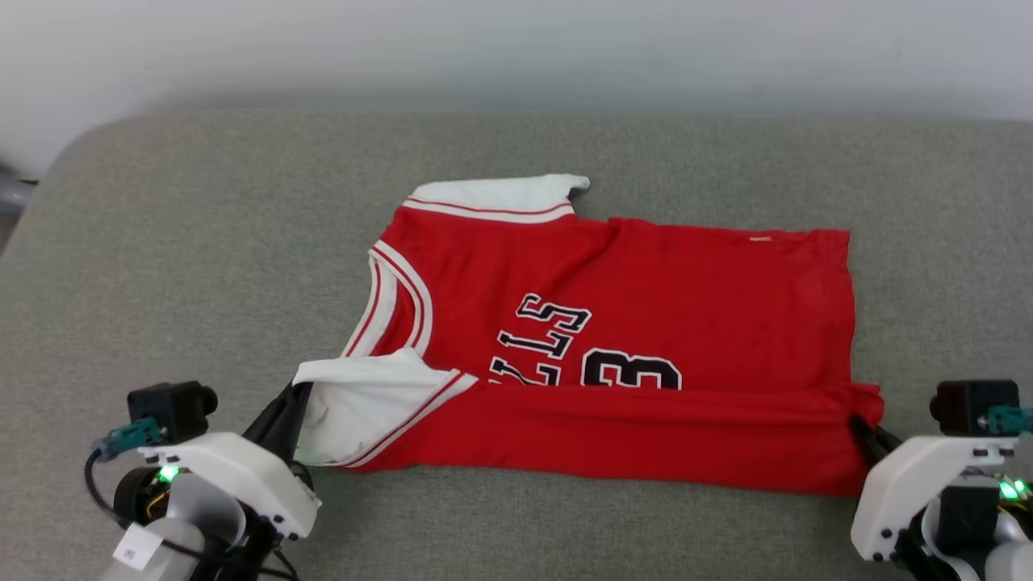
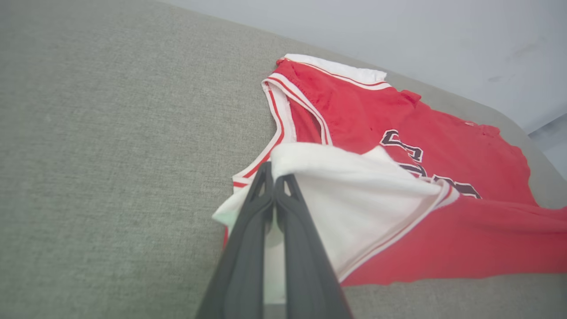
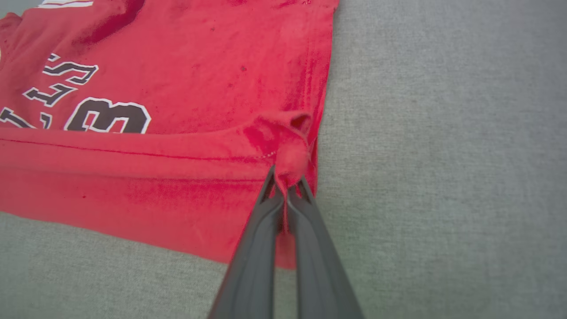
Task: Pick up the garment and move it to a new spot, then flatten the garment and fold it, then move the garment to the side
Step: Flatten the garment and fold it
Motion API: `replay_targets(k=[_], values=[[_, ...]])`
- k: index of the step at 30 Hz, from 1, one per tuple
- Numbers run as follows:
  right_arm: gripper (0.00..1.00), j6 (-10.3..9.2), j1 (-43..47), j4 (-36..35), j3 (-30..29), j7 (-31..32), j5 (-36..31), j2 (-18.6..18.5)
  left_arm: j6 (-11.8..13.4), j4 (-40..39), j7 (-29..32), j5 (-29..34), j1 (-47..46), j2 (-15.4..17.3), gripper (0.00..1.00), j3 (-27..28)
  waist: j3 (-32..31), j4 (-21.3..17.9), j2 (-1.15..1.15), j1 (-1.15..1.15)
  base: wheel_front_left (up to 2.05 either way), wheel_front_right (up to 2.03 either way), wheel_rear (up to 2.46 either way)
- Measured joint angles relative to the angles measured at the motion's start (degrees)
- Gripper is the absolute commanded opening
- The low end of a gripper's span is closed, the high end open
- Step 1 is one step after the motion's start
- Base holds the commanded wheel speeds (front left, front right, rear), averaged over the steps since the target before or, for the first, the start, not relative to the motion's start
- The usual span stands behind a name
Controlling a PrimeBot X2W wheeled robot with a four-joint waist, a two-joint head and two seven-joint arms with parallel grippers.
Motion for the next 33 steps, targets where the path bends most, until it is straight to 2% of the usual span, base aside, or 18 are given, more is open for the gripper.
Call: replay_targets(k=[9,10,11,12,13,14,20,26,27,28,33], values=[[0.0,0.0,-6.11,9.36,2.4,-2.72,-1.67,-0.58,-6.19,12.82,2.08,-0.77,-7.32,-3.37,0.0,-3.05,4.88,-1.26,0.0,0.01,0.0,0.0,0.0],[0.02,0.0,-6.54,10.32,2.37,-3.44,-1.7,-0.58,-6.75,13.85,2.66,-0.94,-7.93,-3.57,0.0,-3.41,5.11,-1.29,0.0,0.0,0.0,0.0,0.0],[0.24,0.0,-6.86,11.18,2.45,-4.03,-1.89,-0.65,-7.3,14.81,2.99,-1.09,-8.51,-3.76,0.0,-3.72,5.27,-1.27,0.0,0.0,0.0,0.0,0.0],[0.46,0.0,-7.24,12.1,2.48,-4.64,-1.81,-0.67,-7.73,15.68,3.56,-1.15,-9.12,-3.9,0.18,-4.17,5.33,-1.21,0.0,0.0,0.0,0.0,0.0],[1.0,0.0,-7.58,12.89,2.55,-4.97,-1.33,-0.66,-8.05,16.29,3.57,-1.23,-9.59,-4.12,0.62,-4.34,5.34,-1.18,0.0,0.0,0.0,0.0,0.0],[1.0,0.0,-7.84,13.73,2.78,-5.35,-0.91,-0.66,-8.37,16.92,3.31,-1.3,-9.91,-4.39,1.0,-4.38,5.26,-1.15,0.0,0.0,0.0,0.0,0.0],[1.0,-0.02,-8.28,13.44,4.15,-15.74,0.67,-1.65,-8.83,18.39,0.88,-1.14,-10.56,-4.44,1.0,-4.04,3.39,-1.14,0.0,0.0,0.0,0.0,0.0],[1.0,-0.02,-7.22,11.41,4.81,-21.75,1.35,-1.78,-7.66,16.47,2.9,-1.77,-10.13,-1.65,1.0,-3.19,0.38,-1.19,0.0,-0.01,0.0,0.0,0.0],[1.0,-0.02,-6.91,10.94,4.65,-22.19,1.35,-1.71,-7.28,15.78,4.3,-1.86,-9.84,-0.81,1.0,-3.2,-0.14,-1.26,0.0,-0.01,0.0,0.0,0.0],[1.0,-0.02,-5.83,9.56,4.48,-21.93,1.35,-1.26,-6.21,13.52,10.09,-3.28,-8.92,1.88,1.0,-3.46,-1.42,-1.51,0.0,-0.01,0.0,0.0,0.0],[1.0,-0.02,-4.33,6.54,4.75,-20.38,1.24,-0.44,-4.54,8.49,22.07,-8.22,-6.91,5.47,1.0,-4.03,-1.68,-2.04,0.0,-0.01,0.0,0.0,0.0]])
